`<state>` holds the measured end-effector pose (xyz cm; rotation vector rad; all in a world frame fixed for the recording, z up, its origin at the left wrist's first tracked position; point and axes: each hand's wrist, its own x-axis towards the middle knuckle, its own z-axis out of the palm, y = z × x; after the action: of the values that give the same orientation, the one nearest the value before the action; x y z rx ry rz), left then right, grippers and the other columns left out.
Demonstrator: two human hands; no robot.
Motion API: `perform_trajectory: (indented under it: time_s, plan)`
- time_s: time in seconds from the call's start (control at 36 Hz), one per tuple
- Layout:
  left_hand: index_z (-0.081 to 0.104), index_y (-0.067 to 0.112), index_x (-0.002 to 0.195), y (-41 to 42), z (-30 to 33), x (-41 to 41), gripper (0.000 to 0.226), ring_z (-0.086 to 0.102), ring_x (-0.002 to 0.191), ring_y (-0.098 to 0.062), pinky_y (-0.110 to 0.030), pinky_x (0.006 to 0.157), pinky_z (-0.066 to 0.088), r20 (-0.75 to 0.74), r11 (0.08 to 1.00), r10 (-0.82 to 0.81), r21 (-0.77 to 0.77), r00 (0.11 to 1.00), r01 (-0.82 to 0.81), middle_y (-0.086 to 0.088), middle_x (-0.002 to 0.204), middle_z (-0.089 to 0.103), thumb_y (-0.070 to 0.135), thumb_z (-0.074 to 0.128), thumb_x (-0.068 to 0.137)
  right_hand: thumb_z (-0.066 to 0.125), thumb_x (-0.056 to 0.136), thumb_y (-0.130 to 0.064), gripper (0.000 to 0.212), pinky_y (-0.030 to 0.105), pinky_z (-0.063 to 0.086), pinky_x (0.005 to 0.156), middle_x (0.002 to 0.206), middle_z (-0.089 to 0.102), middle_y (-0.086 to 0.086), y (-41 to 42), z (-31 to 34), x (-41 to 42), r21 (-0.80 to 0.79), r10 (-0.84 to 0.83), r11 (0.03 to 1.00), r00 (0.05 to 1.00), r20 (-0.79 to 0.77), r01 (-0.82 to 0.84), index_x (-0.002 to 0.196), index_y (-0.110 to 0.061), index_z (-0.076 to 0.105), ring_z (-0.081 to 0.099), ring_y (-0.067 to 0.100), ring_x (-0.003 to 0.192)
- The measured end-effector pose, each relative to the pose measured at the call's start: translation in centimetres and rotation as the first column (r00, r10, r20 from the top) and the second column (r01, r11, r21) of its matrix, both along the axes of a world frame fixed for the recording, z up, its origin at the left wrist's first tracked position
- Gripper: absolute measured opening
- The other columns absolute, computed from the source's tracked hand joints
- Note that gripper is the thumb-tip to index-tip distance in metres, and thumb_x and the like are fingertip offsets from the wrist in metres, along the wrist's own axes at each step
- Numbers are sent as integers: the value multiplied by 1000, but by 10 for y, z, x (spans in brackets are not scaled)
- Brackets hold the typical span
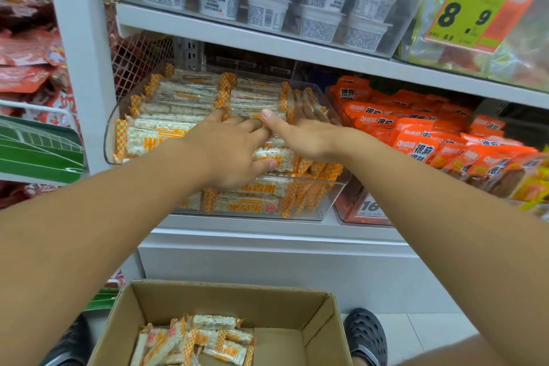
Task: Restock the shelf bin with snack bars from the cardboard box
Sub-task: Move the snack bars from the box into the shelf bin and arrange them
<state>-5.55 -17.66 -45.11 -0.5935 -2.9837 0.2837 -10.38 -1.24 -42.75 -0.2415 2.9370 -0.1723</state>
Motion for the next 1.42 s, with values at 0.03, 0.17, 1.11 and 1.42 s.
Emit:
perform_trajectory:
  time_s: [0.03,0.17,1.11,1.42]
  plan:
    - [12,24,156,0,1,0,75,26,146,-23,-51,121,11,-2,1000,6,-6,1000,-6,0,162,22,66,13,93,-2,75,-92,111,49,-8,121,166,-16,1,0,1,-1,-12,8,1000,1000,19,-7,160,-20,-7,-16,23,153]
    - [5,28,157,2,3,2,75,27,146,-26,-52,121,10,18,998,46,-36,999,-45,-3,162,23,67,13,94,0,76,-92,109,49,-9,122,165,-19,1,9,0,2,-116,65,991,997,-36,-69,159,-22,-10,-19,23,152]
    - [29,31,150,-18,1,4,86,37,138,-22,-49,113,31,-175,994,-26,96,984,43,3,150,40,81,9,83,0,80,-87,101,49,30,116,158,36,5,20,-13,26,156,327,945,808,-491,-288,150,-25,40,30,28,146]
    - [31,32,152,-31,-9,-1,84,32,142,-23,-47,111,32,-145,987,-12,155,989,35,-1,156,37,83,14,86,6,86,-86,90,40,46,78,121,65,3,19,-25,8,179,300,954,787,-540,-241,121,-23,61,62,27,107]
